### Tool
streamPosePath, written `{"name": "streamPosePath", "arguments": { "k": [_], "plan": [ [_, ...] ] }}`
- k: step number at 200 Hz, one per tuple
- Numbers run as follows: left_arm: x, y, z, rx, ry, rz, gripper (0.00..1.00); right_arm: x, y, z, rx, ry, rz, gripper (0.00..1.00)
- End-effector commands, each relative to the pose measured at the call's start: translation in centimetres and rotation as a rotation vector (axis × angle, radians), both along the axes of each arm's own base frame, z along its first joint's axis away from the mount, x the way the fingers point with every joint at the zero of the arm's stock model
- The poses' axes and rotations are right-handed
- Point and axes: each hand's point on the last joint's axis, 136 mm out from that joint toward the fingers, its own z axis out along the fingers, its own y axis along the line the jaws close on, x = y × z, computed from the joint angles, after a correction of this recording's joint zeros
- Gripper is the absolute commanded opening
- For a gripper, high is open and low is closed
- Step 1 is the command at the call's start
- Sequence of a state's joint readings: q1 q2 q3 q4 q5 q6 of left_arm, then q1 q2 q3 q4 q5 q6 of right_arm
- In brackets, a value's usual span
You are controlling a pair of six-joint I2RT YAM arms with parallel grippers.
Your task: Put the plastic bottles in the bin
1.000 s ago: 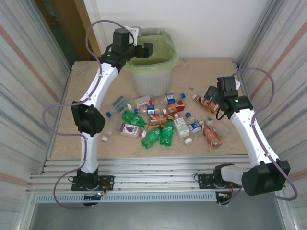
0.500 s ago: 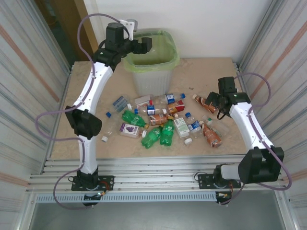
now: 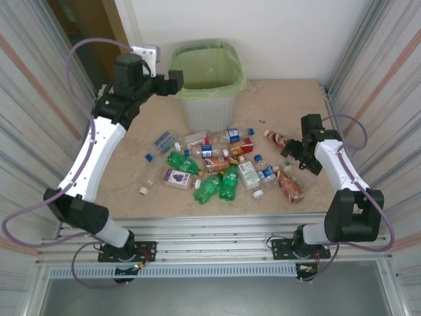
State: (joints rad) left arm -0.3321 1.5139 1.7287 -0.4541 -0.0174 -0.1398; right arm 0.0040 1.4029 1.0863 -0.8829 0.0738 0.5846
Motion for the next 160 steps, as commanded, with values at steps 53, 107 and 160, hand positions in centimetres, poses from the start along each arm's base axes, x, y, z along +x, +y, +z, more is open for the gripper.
{"name": "streamPosePath", "arguments": {
  "k": [53, 107, 160],
  "plan": [
    [-2.3, 8.7, -4.4, -0.124, 0.057, 0.310, 0.99, 4.3, -0.6, -0.3, -0.056, 0.021, 0.114, 0.98],
    [-2.9, 12.0, -9.3, -0.188, 0.166, 0.421, 0.99, 7.0, -1.1, -1.4, -0.105, 0.078, 0.197, 0.98],
    [-3.3, 13.9, -12.2, -0.239, 0.236, 0.479, 0.99, 8.8, -0.9, -2.3, -0.126, 0.110, 0.287, 0.98]
  ]
}}
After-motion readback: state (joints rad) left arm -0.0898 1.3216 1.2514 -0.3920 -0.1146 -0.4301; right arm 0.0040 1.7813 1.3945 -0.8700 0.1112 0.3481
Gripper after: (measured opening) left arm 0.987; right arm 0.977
